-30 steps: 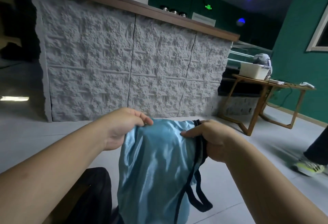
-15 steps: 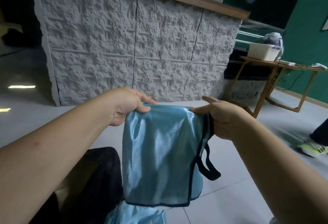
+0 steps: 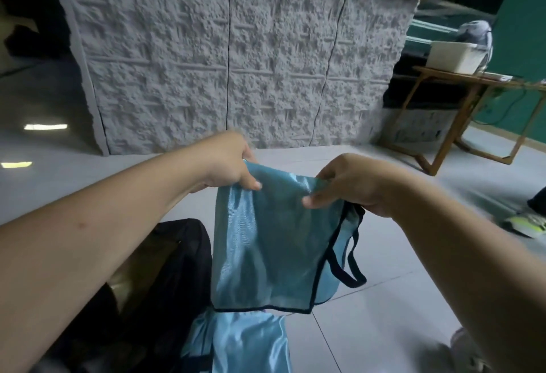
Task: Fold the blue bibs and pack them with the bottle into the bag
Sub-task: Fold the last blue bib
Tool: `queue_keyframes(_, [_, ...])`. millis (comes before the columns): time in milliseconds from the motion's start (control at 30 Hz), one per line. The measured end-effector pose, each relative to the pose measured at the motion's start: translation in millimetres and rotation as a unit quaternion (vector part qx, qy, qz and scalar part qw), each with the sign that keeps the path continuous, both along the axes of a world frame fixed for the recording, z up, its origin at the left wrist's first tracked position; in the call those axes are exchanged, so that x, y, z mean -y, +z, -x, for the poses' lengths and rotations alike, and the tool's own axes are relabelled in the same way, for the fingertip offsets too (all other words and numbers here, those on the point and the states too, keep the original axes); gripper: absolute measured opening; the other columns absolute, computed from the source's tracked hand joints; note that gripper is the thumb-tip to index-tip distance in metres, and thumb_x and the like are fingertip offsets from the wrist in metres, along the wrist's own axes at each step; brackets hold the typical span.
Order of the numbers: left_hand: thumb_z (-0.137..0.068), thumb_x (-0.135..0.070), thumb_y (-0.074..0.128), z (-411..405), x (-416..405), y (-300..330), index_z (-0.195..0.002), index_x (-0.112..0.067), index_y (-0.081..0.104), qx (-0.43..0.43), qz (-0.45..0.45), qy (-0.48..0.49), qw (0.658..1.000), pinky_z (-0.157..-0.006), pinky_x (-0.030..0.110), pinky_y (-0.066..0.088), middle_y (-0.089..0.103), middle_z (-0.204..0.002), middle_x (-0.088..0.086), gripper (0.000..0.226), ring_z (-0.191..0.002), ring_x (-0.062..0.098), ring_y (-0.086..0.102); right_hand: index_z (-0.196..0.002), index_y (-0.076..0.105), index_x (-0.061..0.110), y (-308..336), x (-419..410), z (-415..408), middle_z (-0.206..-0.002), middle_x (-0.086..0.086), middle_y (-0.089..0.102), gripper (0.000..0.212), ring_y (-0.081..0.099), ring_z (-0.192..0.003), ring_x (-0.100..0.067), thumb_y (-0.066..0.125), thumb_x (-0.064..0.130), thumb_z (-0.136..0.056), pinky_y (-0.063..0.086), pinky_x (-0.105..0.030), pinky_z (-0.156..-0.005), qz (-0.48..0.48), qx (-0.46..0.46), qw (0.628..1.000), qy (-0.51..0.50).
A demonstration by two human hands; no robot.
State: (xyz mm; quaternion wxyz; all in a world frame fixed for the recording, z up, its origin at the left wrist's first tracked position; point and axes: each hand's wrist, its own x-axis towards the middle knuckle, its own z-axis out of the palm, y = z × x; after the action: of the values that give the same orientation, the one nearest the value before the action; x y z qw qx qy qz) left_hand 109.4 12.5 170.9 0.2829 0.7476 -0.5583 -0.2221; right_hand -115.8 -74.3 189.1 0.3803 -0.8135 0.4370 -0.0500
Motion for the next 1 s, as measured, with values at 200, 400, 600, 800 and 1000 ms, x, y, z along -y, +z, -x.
queue_keyframes(200, [-0.072,-0.034,0.092,-9.4,-3.7,-20.4,-0.094,-0.014,0.079,0.028,-0.013,0.038,0.999,-0.072,0.031,0.047,0.073,-0.090,0.005,0.032,-0.092,0.027,0.069,-0.072,0.074,0.026,-24.8,-10.7,-7.3,-0.057,0.002,0.061,0.015,0.042,-0.034,-0.013,0.087,0.022,-0.077,0.036,-0.019,-0.038,0.130,-0.096,0.987,0.012])
queue_keyframes(400, [-0.073,-0.040,0.091,-16.0,-12.2,-43.9,-0.077,-0.005,0.067,0.082,-0.006,0.032,0.996,-0.066,0.035,0.042,0.068,-0.084,0.011,0.042,-0.081,0.032,0.062,-0.087,0.079,0.018,-54.6,-7.0,-9.3,-0.069,-0.003,0.062,0.013,0.049,-0.053,-0.018,0.085,0.028,-0.081,0.036,-0.021,-0.044,0.196,-0.083,0.977,0.013])
queue_keyframes(600, [-0.074,-0.033,0.090,-15.6,-25.8,-76.4,-0.069,-0.009,0.058,0.150,0.114,0.046,0.981,-0.058,0.032,0.032,0.057,-0.073,0.001,0.040,-0.077,0.024,0.054,-0.061,0.061,0.020,-95.0,-8.9,-8.8,-0.061,-0.001,0.055,0.031,0.053,-0.064,-0.027,0.062,0.008,-0.089,0.036,-0.030,-0.050,0.312,-0.051,0.949,0.001])
queue_keyframes(800, [-0.076,-0.025,0.089,-14.2,-57.5,-109.0,-0.064,-0.027,0.054,0.141,0.181,0.035,0.973,-0.074,0.039,0.053,0.072,-0.083,-0.008,0.037,-0.082,0.017,0.066,-0.070,0.062,0.017,-132.8,-34.5,4.0,-0.076,-0.001,0.065,0.020,0.058,-0.073,-0.029,0.051,0.001,-0.073,0.048,-0.036,-0.058,0.371,-0.008,0.927,0.045])
queue_keyframes(1000, [-0.073,-0.024,0.064,-0.8,-119.8,-203.6,-0.074,-0.027,0.047,0.213,0.055,-0.140,0.965,-0.076,0.039,0.054,0.056,-0.082,-0.011,0.018,-0.089,0.022,0.065,-0.076,0.068,0.020,-217.8,-88.1,26.3,-0.075,-0.005,0.069,0.018,0.063,-0.073,-0.035,0.055,0.012,-0.068,0.054,-0.038,-0.075,0.334,-0.125,0.913,0.197])
